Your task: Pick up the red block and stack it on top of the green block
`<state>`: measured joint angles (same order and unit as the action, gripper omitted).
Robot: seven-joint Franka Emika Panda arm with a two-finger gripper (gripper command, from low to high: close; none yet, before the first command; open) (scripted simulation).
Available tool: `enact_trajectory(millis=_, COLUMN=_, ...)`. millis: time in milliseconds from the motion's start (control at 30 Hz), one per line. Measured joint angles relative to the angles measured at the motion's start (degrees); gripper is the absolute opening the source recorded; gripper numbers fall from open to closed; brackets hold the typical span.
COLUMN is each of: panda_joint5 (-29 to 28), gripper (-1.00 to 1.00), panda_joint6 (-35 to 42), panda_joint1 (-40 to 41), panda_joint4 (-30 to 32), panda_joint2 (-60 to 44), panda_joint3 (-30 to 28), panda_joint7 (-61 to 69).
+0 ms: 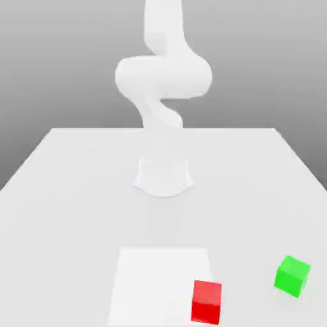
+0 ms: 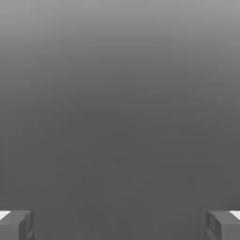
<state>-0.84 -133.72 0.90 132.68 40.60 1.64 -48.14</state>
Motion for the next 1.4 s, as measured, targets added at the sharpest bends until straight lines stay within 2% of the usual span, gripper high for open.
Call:
enact_trajectory(millis=467, panda_joint5=-5.2, gripper=0.0, panda_joint6=-10.9, panda_joint1=3.2, panda_joint4=5.0, panda_joint2=-29.5, panda_joint3=7.3, panda_joint7=-13.3)
enact_trajectory(millis=833, panda_joint5=-4.9, gripper=0.0, panda_joint6=-19.9, panda_joint1=1.3, panda_joint4=8.9, panda_joint2=-51.9, panda_joint3=8.9, panda_joint7=-20.3)
enact_trajectory(millis=967, panda_joint5=-7.4, gripper=0.0, panda_joint6=-26.2, panda_joint1=-0.4, panda_joint4=8.0, panda_joint2=-60.1, panda_joint3=6.9, panda_joint7=-22.6)
enact_trajectory(millis=1000, panda_joint5=-8.0, gripper=-1.0, panda_joint6=-27.7, panda_joint1=-1.0, panda_joint4=7.7, panda_joint2=-62.0, panda_joint3=6.1, panda_joint7=-23.1)
enact_trajectory(millis=1233, panda_joint5=-8.2, gripper=-1.0, panda_joint6=-28.1, panda_joint1=-1.1, panda_joint4=7.6, panda_joint2=-62.4, panda_joint3=6.0, panda_joint7=-23.3)
enact_trajectory(millis=1400, panda_joint5=-4.4, gripper=-1.0, panda_joint6=-20.9, panda_joint1=0.0, panda_joint4=9.1, panda_joint2=-53.7, panda_joint3=8.6, panda_joint7=-20.6)
